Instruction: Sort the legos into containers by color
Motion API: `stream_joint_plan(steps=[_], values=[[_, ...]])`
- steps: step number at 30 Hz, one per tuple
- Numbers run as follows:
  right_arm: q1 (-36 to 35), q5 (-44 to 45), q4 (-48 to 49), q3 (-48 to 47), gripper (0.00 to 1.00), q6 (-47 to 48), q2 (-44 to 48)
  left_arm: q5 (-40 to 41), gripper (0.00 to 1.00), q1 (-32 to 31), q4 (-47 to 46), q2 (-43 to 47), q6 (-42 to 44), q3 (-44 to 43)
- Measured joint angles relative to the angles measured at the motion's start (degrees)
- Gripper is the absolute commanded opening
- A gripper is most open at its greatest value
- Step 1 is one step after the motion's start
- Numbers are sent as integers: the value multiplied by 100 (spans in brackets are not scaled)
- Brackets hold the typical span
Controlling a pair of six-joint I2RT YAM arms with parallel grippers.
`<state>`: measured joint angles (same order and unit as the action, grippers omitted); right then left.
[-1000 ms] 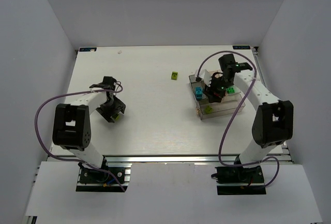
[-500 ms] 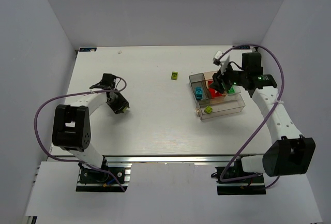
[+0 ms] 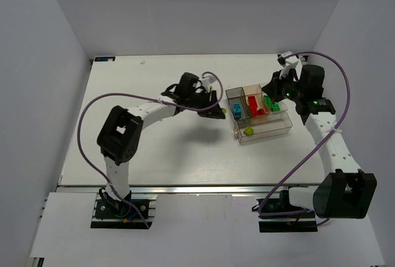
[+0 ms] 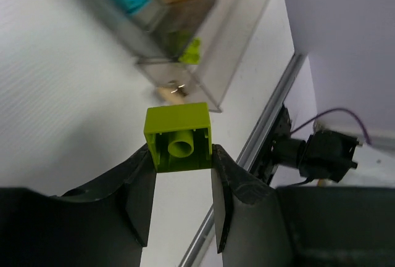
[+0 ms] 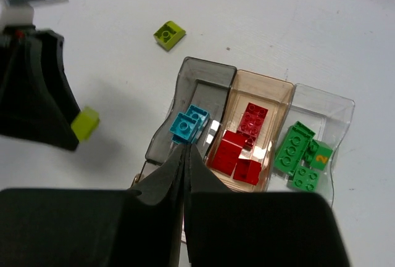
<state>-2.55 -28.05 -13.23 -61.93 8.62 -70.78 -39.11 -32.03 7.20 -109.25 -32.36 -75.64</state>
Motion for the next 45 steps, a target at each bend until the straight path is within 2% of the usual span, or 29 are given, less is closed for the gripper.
stream_joint_plan(steps=[6, 10, 14, 19, 20, 22, 23, 25, 31, 34, 37, 38, 42, 45], values=[[216, 92, 50, -131, 0, -483, -157, -52, 2, -778, 592, -1200, 811, -1958], [372, 92, 57, -181, 0, -586, -170, 116, 13, -944, 1119, -1805, 1193, -3016], [503, 92, 63, -216, 0, -656, -188, 225, 31, -1029, 1384, -2072, 1329, -3344], [595, 79, 63, -297, 0, -678, -330, 254, 40, -1137, 1624, -2155, 1427, -3351], [608, 61, 61, -332, 0, -682, -385, 254, 48, -1178, 1646, -2159, 1440, -3351], [625, 24, 55, -393, 0, -686, -496, 258, 56, -1285, 1687, -2159, 1475, -3351], [636, 0, 57, -433, 0, -695, -577, 258, 56, -1366, 1705, -2159, 1495, -3351], [645, -70, 13, -476, 6, -693, -664, 293, 64, -1475, 1766, -2159, 1550, -3351], [649, -417, -68, -649, 31, -518, -863, 487, 69, -1620, 1934, -2159, 1609, -3377], [645, -686, -186, -848, 36, -372, -1045, 647, 67, -1582, 2004, -2159, 1600, -3460], [605, -831, -289, -1084, 36, -328, -1300, 874, 55, -1502, 2011, -2124, 1502, -3534], [570, -844, -334, -1220, 36, -326, -1427, 990, 41, -1467, 2011, -2087, 1462, -3523], [409, -809, -463, -2013, 29, -321, -2175, 1475, 0, -1283, 1899, -1574, 1263, -2942], [120, -682, -501, -2588, 18, -234, -2793, 1786, 0, -1123, 1792, -717, 1104, -2013]])
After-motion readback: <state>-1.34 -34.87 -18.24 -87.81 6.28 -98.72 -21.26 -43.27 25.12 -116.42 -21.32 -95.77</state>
